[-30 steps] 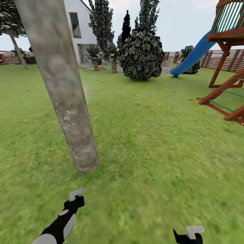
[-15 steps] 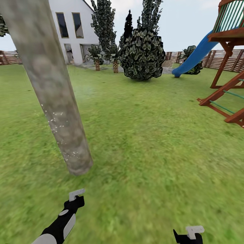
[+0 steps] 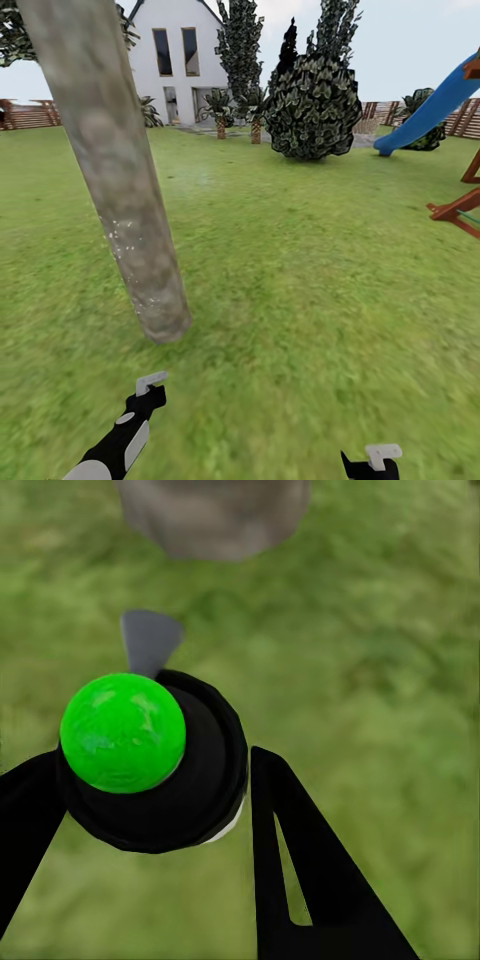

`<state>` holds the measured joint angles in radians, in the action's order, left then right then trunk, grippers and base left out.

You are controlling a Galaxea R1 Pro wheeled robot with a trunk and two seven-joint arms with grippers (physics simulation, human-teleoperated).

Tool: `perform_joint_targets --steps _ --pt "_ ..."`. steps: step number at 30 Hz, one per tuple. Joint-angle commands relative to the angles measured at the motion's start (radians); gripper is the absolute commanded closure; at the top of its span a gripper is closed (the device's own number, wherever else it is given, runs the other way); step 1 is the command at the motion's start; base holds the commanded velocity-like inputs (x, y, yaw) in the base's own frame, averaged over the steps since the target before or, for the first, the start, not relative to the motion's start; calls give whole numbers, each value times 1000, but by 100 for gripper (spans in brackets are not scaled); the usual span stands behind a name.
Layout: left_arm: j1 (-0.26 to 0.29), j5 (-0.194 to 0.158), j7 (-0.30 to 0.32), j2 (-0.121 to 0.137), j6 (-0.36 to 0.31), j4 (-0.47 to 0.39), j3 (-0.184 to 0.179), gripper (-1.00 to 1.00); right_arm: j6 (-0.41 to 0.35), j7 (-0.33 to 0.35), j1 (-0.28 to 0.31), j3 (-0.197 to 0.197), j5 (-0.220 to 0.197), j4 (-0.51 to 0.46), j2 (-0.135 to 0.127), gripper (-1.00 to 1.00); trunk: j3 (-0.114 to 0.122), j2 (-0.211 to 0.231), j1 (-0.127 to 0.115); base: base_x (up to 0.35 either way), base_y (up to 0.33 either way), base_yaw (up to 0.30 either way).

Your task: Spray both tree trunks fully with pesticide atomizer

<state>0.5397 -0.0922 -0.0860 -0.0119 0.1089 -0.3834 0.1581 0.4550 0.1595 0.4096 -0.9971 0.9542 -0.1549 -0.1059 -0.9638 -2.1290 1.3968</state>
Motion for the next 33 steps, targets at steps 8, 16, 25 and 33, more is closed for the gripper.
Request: perform_joint_targets --steps 8,16,25,33 --pt "0 0 0 1 0 0 0 100 0 0 0 0 0 0 0 -100 0 0 0 222 -212 187" --pt "0 0 0 0 1 0 0 100 0 0 0 0 0 0 0 -100 0 0 0 231 -204 3" --pt "0 0 0 0 1 0 0 100 0 0 0 0 0 0 0 -100 0 0 0 228 -204 170" --pt "0 0 0 0 2 0 0 100 0 0 0 0 0 0 0 -100 0 0 0 221 -204 180"
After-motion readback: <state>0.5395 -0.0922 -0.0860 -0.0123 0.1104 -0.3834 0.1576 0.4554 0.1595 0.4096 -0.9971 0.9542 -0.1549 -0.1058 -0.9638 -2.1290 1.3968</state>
